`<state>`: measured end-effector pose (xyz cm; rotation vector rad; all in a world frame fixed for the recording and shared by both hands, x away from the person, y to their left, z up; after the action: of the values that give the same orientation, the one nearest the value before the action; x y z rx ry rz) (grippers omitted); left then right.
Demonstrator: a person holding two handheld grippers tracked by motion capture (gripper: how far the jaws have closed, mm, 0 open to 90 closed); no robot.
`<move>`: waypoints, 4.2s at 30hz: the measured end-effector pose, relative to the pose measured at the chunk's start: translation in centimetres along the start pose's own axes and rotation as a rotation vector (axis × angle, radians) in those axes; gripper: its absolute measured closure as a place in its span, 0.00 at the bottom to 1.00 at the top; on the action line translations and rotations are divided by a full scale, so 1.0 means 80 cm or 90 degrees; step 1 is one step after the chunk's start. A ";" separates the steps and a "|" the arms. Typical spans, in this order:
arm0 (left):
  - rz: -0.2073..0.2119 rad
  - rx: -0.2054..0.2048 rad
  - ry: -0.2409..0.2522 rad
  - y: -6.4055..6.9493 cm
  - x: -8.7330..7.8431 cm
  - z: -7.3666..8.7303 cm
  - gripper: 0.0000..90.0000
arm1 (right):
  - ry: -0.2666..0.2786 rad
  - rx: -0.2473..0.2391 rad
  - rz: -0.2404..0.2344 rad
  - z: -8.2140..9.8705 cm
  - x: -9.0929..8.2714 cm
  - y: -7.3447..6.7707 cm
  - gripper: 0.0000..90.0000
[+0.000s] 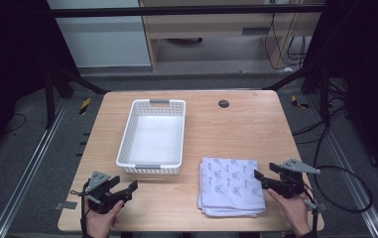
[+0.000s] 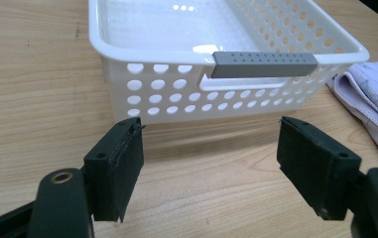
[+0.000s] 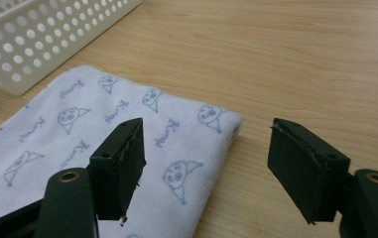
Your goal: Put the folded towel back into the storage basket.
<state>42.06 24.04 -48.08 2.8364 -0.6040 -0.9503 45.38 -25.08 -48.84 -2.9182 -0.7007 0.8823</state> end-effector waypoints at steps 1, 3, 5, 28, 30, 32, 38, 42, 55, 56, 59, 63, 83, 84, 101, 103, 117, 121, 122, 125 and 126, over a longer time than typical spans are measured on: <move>0.000 0.002 -0.002 0.001 0.000 0.000 0.28 | 0.002 0.004 0.000 0.000 0.000 0.000 0.34; 0.004 0.007 -0.002 0.005 -0.001 0.001 0.29 | 0.003 0.006 0.000 0.001 -0.001 0.000 0.34; 0.011 0.018 -0.001 0.011 -0.001 0.002 0.29 | 0.001 0.009 -0.004 0.002 -0.001 -0.001 0.34; 0.097 0.091 -0.020 0.087 0.021 0.002 0.31 | -0.017 -0.011 -0.028 -0.011 0.009 -0.010 0.39; 0.106 0.095 -0.023 0.090 0.022 0.000 0.31 | -0.020 -0.015 -0.028 -0.013 0.011 -0.010 0.39; 0.108 0.098 -0.024 0.093 0.023 -0.002 0.33 | -0.022 -0.020 -0.029 -0.018 0.013 -0.010 0.39; 0.116 0.105 -0.029 0.103 0.024 -0.005 0.36 | -0.014 -0.011 -0.034 -0.029 0.015 -0.007 0.39; 0.127 0.116 -0.032 0.116 0.026 -0.008 0.38 | -0.001 -0.008 -0.033 -0.040 0.013 -0.004 0.39; 0.165 0.178 -0.062 0.173 0.053 -0.007 0.39 | -0.002 -0.003 -0.039 -0.045 0.022 -0.004 0.39; 0.171 0.179 -0.066 0.178 0.056 -0.007 0.39 | -0.005 -0.002 -0.039 -0.044 0.022 -0.004 0.39; 0.181 0.194 -0.076 0.196 0.067 -0.005 0.39 | -0.018 -0.008 -0.036 -0.039 0.026 -0.003 0.39; 0.187 0.203 -0.087 0.210 0.079 -0.004 0.39 | -0.033 -0.004 -0.037 -0.033 0.029 -0.002 0.39; 0.153 0.224 -0.149 0.233 0.133 0.007 0.34 | -0.076 -0.015 -0.033 -0.012 0.039 0.000 0.42; 0.151 0.224 -0.150 0.233 0.135 0.009 0.33 | -0.084 -0.016 -0.035 -0.010 0.041 0.001 0.43; 0.147 0.190 -0.164 0.231 0.151 0.024 0.27 | -0.146 -0.021 -0.034 0.006 0.061 0.000 0.50; 0.148 0.187 -0.161 0.231 0.151 0.025 0.27 | -0.150 -0.018 -0.033 0.007 0.062 0.001 0.50; 0.142 0.192 -0.151 0.235 0.151 0.028 0.31 | -0.168 0.009 -0.037 0.010 0.067 0.002 0.50; 0.153 0.186 -0.155 0.237 0.150 0.028 0.36 | -0.172 0.023 -0.040 0.010 0.068 0.002 0.52; 0.153 0.186 -0.155 0.237 0.150 0.028 0.38 | -0.174 0.024 -0.039 0.010 0.068 0.002 0.53; 0.168 0.177 -0.162 0.239 0.148 0.028 0.48 | -0.179 0.019 -0.038 0.009 0.068 0.000 0.56; 0.171 0.176 -0.165 0.239 0.148 0.028 0.48 | -0.179 0.019 -0.038 0.009 0.068 0.000 0.56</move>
<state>42.85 1.87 -52.56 2.7689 -1.1969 -1.2782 49.02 -22.86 -52.30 -2.7588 -0.7745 1.2982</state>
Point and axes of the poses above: each handheld gripper's, and its own axes: x roughly forward along the jaws, z roughly out of its underside, y roughly to its right, the point moved 4 cm from there along x, roughly forward along the jaws, and after that the axes turned 1 degree about -y, right-handed, at the moved point
